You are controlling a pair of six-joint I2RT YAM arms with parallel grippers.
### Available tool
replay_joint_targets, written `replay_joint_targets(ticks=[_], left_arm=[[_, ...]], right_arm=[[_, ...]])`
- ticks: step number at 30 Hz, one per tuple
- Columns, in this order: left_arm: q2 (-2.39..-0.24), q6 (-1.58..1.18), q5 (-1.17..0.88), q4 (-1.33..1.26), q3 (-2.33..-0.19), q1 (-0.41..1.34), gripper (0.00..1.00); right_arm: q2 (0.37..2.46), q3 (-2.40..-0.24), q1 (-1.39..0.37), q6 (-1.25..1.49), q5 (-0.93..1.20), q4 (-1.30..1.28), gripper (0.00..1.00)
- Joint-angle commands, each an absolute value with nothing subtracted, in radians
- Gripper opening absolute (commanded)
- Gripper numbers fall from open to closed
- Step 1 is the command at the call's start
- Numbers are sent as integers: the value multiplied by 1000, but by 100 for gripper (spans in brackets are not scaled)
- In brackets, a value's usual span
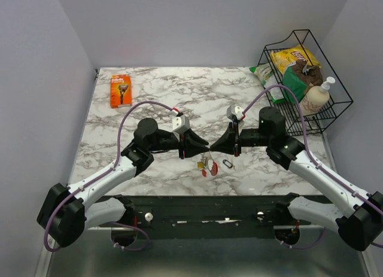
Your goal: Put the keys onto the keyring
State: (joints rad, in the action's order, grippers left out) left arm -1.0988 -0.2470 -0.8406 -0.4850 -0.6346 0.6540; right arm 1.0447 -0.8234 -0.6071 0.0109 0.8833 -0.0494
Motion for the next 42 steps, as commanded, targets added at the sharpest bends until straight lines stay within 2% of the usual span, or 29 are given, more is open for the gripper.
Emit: replay_joint_targets(ticks=[1, 4, 7, 13, 15, 21, 22, 24, 25, 29, 32, 34, 42], left_arm=[[-1111, -206, -836, -425, -663, 670, 38], [-1111, -196, -831, -413, -660, 676, 38], [-1112, -189, -830, -410, -661, 681, 33], [-1144, -179, -847, -379, -687, 695, 13], [-1149, -173, -847, -374, -690, 703, 0], [-1120, -161, -805, -370, -678, 704, 0], [-1114, -160, -799, -371, -675, 704, 0], [-1098, -156, -785, -370, -666, 706, 0], [-1094, -153, -776, -370, -663, 706, 0], [-1072, -144, -755, -370, -649, 710, 0], [-1065, -140, -743, -371, -643, 710, 0], [-1057, -137, -741, -374, -638, 712, 0], [-1014, -42, -649, -316, -627, 736, 0]], right_arm=[[1019, -827, -614, 18, 893, -12, 0], [1019, -827, -614, 20, 894, -12, 0], [1020, -827, -612, 23, 894, -12, 1], [1017, -828, -614, 25, 893, -11, 0], [1019, -828, -614, 25, 894, -11, 0], [1011, -824, -612, 38, 855, -9, 2], [1006, -824, -614, 44, 838, -9, 16], [985, -818, -614, 63, 764, 20, 33], [976, -816, -612, 69, 740, 26, 44], [904, -782, -614, 110, 632, 66, 68], [862, -756, -614, 120, 581, 87, 78], [851, -747, -614, 117, 571, 89, 81], [841, -706, -614, 89, 610, 83, 85]])
